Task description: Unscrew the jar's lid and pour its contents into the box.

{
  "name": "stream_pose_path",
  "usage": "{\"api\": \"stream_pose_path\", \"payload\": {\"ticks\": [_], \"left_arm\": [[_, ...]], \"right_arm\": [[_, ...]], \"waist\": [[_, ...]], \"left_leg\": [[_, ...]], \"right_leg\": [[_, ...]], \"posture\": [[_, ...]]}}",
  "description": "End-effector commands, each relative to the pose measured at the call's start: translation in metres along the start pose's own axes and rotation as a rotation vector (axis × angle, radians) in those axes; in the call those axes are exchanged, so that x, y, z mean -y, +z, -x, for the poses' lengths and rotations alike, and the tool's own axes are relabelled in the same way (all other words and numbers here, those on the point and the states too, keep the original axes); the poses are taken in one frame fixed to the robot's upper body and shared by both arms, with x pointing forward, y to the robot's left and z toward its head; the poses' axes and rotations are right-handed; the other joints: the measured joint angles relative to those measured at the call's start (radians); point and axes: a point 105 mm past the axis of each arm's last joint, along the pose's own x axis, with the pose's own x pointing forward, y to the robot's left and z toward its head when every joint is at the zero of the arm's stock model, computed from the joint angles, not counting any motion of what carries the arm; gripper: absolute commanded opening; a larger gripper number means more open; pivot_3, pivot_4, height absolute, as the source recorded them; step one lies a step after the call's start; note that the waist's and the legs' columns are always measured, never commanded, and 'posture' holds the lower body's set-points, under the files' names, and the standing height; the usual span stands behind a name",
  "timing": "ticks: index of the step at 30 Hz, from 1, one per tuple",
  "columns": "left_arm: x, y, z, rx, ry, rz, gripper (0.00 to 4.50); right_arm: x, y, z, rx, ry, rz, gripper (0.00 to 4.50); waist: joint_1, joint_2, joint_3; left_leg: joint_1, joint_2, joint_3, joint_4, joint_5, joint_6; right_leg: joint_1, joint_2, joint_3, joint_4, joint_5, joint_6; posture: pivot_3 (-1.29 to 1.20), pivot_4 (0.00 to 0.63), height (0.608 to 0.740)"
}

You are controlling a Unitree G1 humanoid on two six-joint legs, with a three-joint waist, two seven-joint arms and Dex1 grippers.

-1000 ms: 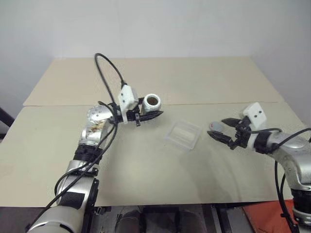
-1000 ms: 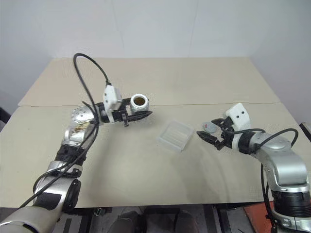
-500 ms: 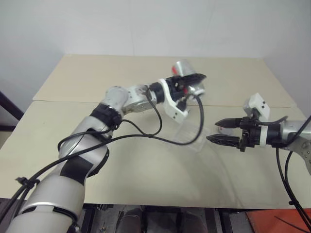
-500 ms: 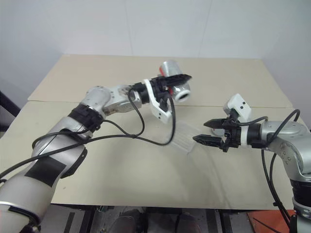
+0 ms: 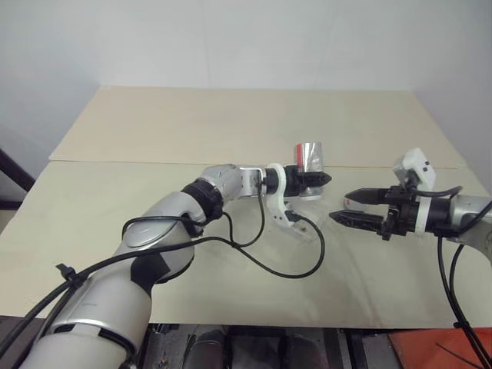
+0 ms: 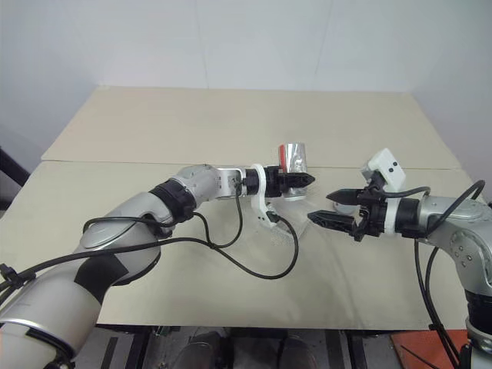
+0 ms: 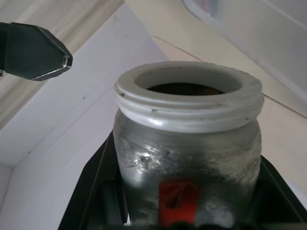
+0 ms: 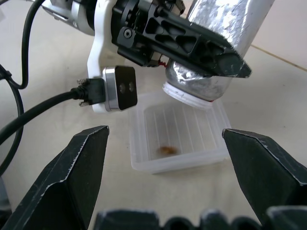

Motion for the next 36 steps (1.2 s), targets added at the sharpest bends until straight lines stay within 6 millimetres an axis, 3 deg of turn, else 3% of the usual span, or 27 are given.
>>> {"api": "stream_pose_path", "payload": {"ticks": [1,5,9,13,19,24,30,36], "left_arm": [[-0.011,-0.011,0.001,-0.024,0.045,0.008,2.12],[-0.006,-0.018,0.009,-0.078,0.047,0.157,2.12],[0.007,-0.035,0.03,-0.199,0.034,0.387,2.12],[0.024,-0.058,0.057,-0.414,0.112,0.895,2.12],[0.044,-0.07,0.088,-0.58,0.293,1.523,2.12],[0.054,-0.06,0.112,-0.6,0.407,1.871,2.12],[0.06,-0.039,0.128,-0.622,0.477,2.072,2.12],[0.067,-0.017,0.132,-0.658,0.476,2.152,2.12]], "right_arm": [[-0.003,0.011,0.004,0.042,-0.009,0.035,4.41],[-0.004,0.011,0.001,0.047,-0.005,0.05,4.41],[-0.004,0.01,-0.002,0.07,-0.01,0.133,4.41],[-0.003,0.012,-0.002,0.079,0.007,0.166,4.41],[0.003,0.018,0.001,0.089,-0.001,0.213,4.41],[0.006,0.021,0.008,0.088,-0.011,0.238,4.41],[0.008,0.025,0.012,0.12,-0.027,0.287,4.41],[0.006,0.025,0.013,0.132,-0.016,0.311,4.41]], "waist": [[0.0,0.0,0.0],[0.0,0.0,0.0],[-0.001,0.0,0.0],[-0.008,0.001,0.0],[-0.013,0.001,0.0],[-0.027,0.001,0.0],[-0.027,0.001,-0.001],[-0.024,0.001,-0.001]], "left_leg": [[0.0,0.0,0.0,0.0,0.0,0.0],[0.0,0.001,0.0,0.001,0.0,0.0],[0.001,0.001,0.0,0.001,0.0,0.0],[0.001,0.001,0.0,0.003,0.0,0.0],[0.001,0.002,0.0,0.007,0.0,-0.001],[0.002,0.001,0.0,0.007,0.0,-0.001],[0.003,0.002,0.0,0.007,0.0,-0.001],[0.003,0.001,-0.001,0.007,0.0,-0.001]], "right_leg": [[0.0,0.0,0.0,0.0,0.0,0.0],[0.0,0.0,0.0,0.002,0.0,0.0],[0.0,0.0,0.0,0.002,0.0,0.0],[0.0,0.0,0.0,0.003,0.0,0.0],[0.001,-0.001,0.0,0.006,0.0,0.0],[0.001,-0.001,0.0,0.007,0.0,0.0],[0.002,-0.001,0.0,0.007,0.0,0.0],[0.003,-0.001,0.001,0.007,0.0,0.0]], "posture": [[0.0,0.15,0.74],[0.0,0.15,0.74],[0.0,0.15,0.74],[0.0,0.15,0.74],[0.0,0.15,0.74],[0.0,0.15,0.74],[0.0,0.15,0.74],[0.0,0.15,0.74]]}}
